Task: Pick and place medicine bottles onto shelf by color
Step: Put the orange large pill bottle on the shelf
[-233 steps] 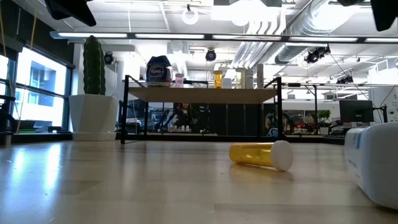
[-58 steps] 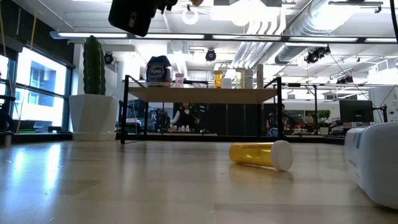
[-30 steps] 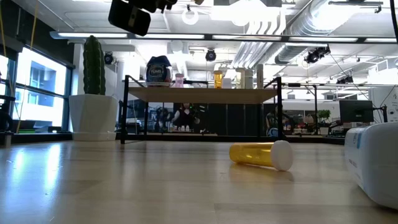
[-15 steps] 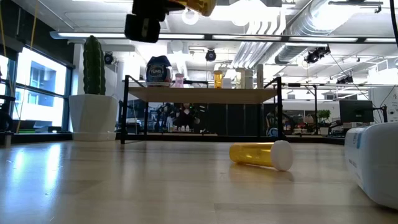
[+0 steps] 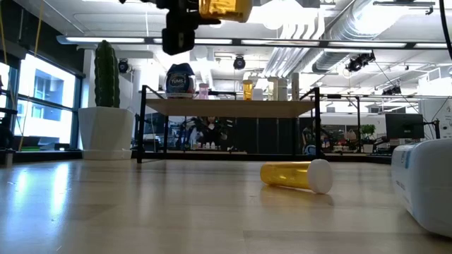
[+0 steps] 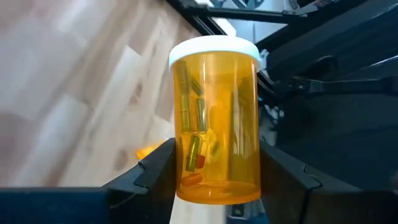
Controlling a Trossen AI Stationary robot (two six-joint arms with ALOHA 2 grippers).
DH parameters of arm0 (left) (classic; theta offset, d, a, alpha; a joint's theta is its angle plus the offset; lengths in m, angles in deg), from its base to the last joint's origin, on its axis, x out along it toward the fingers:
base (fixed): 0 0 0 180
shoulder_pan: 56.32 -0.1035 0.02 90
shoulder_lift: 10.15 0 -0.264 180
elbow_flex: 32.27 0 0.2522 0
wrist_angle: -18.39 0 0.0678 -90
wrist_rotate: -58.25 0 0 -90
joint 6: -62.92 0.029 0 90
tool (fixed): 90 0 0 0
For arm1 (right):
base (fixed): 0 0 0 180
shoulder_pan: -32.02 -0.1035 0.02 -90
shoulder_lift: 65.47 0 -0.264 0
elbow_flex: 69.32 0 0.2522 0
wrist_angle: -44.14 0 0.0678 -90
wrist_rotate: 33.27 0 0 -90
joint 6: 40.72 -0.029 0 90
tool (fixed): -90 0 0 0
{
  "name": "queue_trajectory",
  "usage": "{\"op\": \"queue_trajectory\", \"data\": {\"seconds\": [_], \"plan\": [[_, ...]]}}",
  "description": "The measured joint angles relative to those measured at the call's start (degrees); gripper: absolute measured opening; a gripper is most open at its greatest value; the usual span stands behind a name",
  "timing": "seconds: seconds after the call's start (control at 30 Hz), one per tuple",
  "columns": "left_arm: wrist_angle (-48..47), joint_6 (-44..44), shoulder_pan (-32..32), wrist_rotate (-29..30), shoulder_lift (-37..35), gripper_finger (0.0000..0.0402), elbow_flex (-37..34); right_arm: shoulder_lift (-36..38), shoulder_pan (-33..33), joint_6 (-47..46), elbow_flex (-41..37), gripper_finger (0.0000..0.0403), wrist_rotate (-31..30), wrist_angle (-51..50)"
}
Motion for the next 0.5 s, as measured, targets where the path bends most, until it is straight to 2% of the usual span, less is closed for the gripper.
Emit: {"op": "queue_trajectory", "data": {"seconds": [0.2, 0.5], "plan": [[4.65, 8.40, 0.02, 1.08, 0.00, 0.0172, -0.02, 0.02, 2.60, -6.80, 5.28, 0.0261, -1.31, -2.52], [13.75, 16.83, 0.00, 3.58, 0.00, 0.0172, -0.02, 2.39, 7.67, -16.43, 5.05, 0.0261, 0.46, -2.44]]}}
